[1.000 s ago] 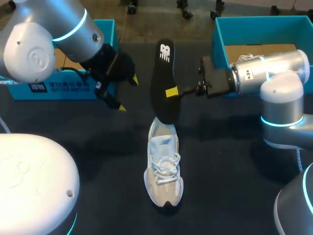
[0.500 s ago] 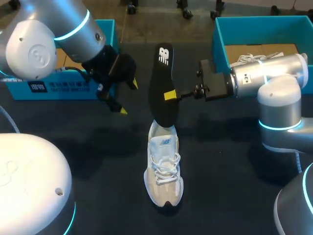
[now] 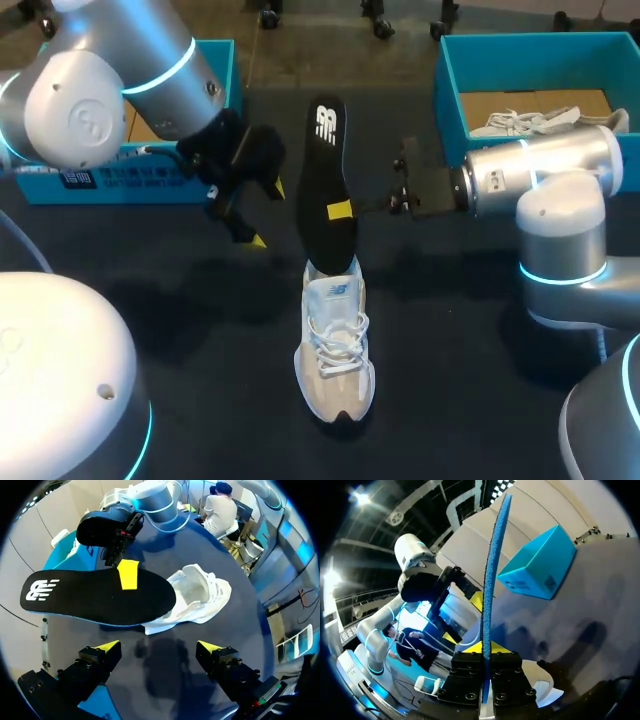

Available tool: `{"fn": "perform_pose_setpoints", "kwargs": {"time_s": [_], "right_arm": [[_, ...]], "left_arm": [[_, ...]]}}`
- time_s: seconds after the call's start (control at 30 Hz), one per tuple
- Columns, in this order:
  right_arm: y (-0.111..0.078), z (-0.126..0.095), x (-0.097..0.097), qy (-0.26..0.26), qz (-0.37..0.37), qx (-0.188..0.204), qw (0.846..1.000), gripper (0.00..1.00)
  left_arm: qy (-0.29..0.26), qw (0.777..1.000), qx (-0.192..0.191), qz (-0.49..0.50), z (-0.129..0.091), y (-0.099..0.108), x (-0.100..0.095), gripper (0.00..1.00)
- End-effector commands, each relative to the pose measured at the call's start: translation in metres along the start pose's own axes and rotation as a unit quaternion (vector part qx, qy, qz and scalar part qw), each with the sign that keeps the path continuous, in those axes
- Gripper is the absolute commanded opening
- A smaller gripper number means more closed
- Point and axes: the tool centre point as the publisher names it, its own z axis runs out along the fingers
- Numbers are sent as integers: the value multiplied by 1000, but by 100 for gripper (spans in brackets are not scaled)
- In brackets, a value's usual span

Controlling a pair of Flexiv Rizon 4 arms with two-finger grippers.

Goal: Take the shoe out of the shoebox, open the shoe tongue, remove and reinsert the insole, then place the shoe into the shoebox

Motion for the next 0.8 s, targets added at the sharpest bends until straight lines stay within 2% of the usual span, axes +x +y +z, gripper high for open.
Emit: {"fn": "perform_pose_setpoints", "kwargs": {"time_s": [0.03,0.17,0.33,0.43,0.7,0.8], "right_arm": [[0,1,0,-1,0,0,1000,0],[-6,8,-5,-1,-11,-3,1000,0],[-13,12,-1,-5,-41,-12,999,0],[-16,13,0,-3,-51,-6,999,0],[-16,13,0,-3,-51,-6,999,0],[-16,14,0,-12,-49,-13,999,0]], "left_arm": [[0,1000,0,-1,6,-1,1,100],[18,1000,-2,-10,24,-2,5,100],[15,1000,-6,-25,35,-3,11,100],[13,999,-26,-31,36,-3,13,100],[13,999,-26,-31,36,-3,13,100],[15,999,-25,-42,45,-3,17,100]]}}
